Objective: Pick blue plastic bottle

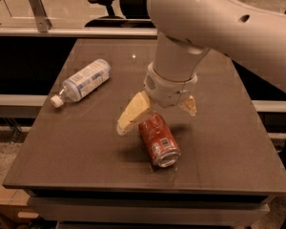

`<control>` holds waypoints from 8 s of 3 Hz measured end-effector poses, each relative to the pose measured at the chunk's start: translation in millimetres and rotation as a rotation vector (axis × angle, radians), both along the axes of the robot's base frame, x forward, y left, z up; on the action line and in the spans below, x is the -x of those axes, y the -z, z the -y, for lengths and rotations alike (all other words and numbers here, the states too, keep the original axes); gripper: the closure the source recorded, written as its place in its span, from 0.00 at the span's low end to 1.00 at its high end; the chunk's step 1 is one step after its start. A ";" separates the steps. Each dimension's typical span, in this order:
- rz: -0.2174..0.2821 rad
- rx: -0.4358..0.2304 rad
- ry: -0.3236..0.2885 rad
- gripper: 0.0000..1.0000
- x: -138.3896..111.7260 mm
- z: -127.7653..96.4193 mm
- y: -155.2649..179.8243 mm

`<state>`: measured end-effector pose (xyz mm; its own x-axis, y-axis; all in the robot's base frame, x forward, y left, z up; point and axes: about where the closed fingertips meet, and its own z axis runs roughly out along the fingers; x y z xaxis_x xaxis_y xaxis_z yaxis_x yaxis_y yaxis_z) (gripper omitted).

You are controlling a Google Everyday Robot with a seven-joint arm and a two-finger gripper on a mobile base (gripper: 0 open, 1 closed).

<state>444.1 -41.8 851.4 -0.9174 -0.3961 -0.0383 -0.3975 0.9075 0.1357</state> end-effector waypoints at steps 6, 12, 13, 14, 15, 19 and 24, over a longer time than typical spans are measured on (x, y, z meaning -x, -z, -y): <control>0.005 -0.069 0.028 0.64 0.5 -12.8 36.0; 0.204 0.098 -0.205 1.00 -33.3 108.7 -53.4; 0.330 0.042 -0.274 1.00 -41.2 122.8 -73.9; 0.483 -0.092 -0.321 1.00 -52.6 120.7 -84.1; 0.640 -0.237 -0.354 1.00 -70.4 110.6 -91.6; 1.087 -0.771 -0.493 1.00 -86.8 32.8 -140.9; 1.121 -0.910 -0.306 1.00 -60.2 32.1 -51.0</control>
Offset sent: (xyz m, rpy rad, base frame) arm 0.0030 0.0255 -0.0400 0.0753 0.0084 -0.0057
